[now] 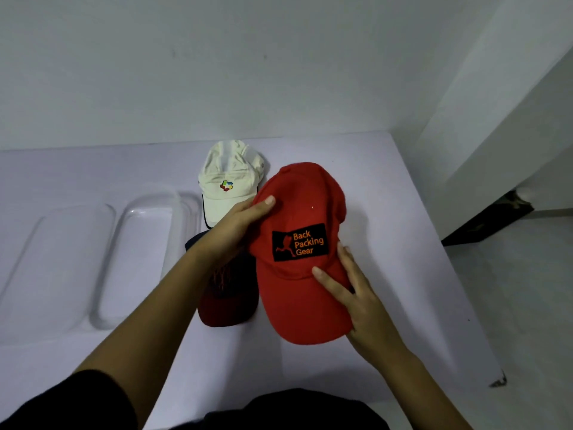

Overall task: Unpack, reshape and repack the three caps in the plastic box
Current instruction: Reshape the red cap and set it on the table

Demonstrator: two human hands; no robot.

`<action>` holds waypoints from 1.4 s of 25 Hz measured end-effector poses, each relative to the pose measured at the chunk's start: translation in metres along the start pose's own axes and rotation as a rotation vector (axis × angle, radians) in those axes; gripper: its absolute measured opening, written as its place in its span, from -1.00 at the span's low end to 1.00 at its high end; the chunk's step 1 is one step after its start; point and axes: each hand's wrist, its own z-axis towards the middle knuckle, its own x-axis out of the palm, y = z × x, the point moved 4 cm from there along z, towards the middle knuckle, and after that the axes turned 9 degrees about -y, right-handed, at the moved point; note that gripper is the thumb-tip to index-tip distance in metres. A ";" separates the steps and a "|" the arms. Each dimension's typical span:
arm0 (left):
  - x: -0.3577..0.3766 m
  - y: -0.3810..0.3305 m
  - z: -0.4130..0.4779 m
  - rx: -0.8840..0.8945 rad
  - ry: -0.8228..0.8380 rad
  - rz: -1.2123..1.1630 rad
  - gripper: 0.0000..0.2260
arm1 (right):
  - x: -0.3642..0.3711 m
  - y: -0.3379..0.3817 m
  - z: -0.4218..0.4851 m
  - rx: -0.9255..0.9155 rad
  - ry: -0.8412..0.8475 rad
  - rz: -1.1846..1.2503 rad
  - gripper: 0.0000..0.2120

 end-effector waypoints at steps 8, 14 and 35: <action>-0.012 -0.014 -0.001 0.045 -0.116 -0.055 -0.82 | -0.002 -0.006 -0.004 0.031 0.059 -0.072 -0.03; 0.006 -0.007 -0.010 0.039 -0.093 -0.028 -0.75 | -0.029 -0.007 0.042 0.364 -0.144 0.412 -0.47; 0.026 0.025 0.000 -0.012 -0.082 0.360 -0.78 | -0.013 -0.043 0.055 0.720 0.217 0.758 -0.32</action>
